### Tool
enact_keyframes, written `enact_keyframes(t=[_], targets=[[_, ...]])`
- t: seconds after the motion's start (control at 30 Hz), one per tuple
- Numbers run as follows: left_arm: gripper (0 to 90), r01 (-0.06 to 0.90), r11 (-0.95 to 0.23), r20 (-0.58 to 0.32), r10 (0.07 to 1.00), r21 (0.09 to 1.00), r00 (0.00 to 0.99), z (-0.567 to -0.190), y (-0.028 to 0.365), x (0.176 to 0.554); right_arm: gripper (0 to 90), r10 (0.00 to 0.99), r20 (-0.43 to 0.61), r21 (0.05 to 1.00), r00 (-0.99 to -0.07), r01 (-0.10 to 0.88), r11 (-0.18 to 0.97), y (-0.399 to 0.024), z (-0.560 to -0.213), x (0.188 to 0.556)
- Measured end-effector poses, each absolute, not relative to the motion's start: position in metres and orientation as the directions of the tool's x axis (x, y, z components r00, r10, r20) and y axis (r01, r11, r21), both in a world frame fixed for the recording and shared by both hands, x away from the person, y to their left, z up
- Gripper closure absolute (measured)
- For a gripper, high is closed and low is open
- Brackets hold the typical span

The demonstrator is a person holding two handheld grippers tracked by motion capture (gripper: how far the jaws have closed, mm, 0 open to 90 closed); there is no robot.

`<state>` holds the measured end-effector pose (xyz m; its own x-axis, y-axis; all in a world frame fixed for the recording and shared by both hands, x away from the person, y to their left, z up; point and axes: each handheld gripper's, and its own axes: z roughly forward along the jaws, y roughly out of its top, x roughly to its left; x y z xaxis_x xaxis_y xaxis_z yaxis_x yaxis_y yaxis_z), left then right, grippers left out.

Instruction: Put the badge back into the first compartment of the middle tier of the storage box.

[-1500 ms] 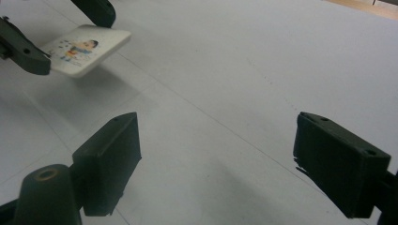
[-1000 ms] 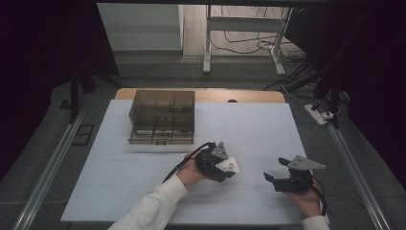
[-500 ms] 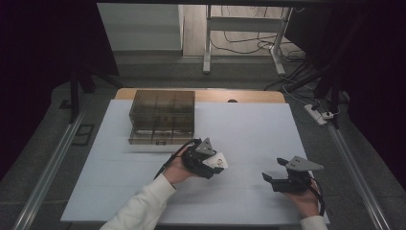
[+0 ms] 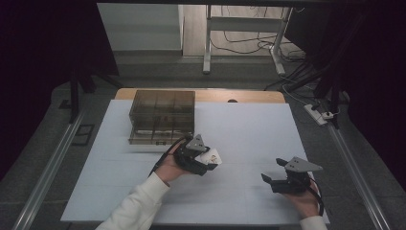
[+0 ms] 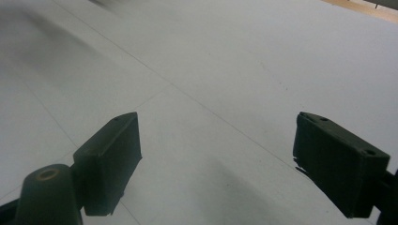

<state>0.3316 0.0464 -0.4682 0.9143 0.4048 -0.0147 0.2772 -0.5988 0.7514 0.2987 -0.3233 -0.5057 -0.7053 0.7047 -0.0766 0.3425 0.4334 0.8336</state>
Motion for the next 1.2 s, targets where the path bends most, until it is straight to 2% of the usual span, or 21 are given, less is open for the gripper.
enact_keyframes(t=[1.2], targets=[[32.7, 0.344, -0.490, -0.031, 0.540, 0.801, 0.841, -0.442, 0.110, 0.344, 15.4, 0.700, -0.084, 0.824, -0.709, 0.345, 0.449, -0.323, -0.507, 0.299]])
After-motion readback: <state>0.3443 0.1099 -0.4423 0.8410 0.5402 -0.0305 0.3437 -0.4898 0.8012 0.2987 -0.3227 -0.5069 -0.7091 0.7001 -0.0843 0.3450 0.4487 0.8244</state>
